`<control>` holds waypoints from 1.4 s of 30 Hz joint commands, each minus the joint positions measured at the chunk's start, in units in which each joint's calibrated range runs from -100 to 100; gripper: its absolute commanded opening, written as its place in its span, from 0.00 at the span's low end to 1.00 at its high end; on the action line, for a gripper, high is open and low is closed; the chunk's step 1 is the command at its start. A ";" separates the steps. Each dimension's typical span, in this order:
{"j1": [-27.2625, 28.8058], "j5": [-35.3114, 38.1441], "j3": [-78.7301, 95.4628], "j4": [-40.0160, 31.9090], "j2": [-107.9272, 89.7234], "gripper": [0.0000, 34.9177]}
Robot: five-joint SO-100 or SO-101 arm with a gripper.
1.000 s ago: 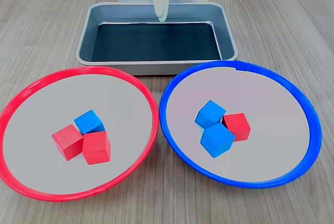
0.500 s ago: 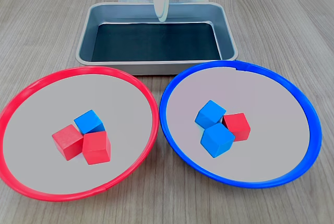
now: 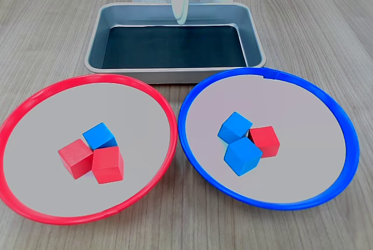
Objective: Relocate any misplaced blocks to their matching dishes.
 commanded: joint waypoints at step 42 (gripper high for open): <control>-1.40 1.03 0.00 0.20 -0.34 0.02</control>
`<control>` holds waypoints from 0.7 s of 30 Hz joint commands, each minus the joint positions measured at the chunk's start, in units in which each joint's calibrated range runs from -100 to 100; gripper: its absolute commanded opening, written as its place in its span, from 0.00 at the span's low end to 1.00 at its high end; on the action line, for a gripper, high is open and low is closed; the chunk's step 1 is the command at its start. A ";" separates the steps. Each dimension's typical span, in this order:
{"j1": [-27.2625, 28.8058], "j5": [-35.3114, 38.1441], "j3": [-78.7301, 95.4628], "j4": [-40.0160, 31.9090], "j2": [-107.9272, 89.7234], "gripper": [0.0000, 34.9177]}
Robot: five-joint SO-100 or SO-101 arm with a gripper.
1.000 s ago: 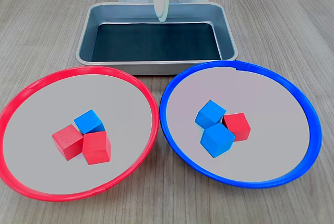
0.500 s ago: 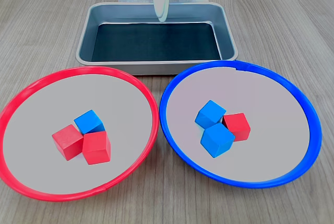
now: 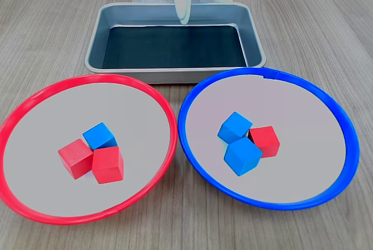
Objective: Relocate any misplaced blocks to their matching dishes.
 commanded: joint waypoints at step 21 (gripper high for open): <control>0.03 22.86 -60.45 18.11 51.51 0.01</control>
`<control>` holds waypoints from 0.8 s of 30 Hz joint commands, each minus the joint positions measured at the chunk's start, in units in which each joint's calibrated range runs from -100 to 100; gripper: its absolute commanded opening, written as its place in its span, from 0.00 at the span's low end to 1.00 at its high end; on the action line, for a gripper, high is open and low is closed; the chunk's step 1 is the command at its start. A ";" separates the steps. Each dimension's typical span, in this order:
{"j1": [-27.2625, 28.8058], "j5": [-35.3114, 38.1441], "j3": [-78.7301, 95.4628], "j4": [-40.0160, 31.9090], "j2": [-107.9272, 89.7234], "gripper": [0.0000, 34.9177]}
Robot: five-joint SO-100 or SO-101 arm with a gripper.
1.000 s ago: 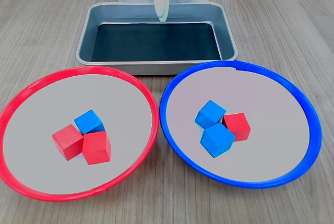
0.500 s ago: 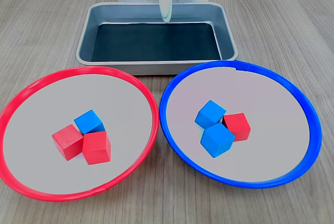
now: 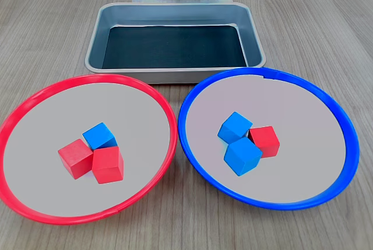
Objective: Relocate any misplaced blocks to their matching dishes.
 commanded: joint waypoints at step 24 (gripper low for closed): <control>11.68 12.06 -77.35 9.82 77.37 0.20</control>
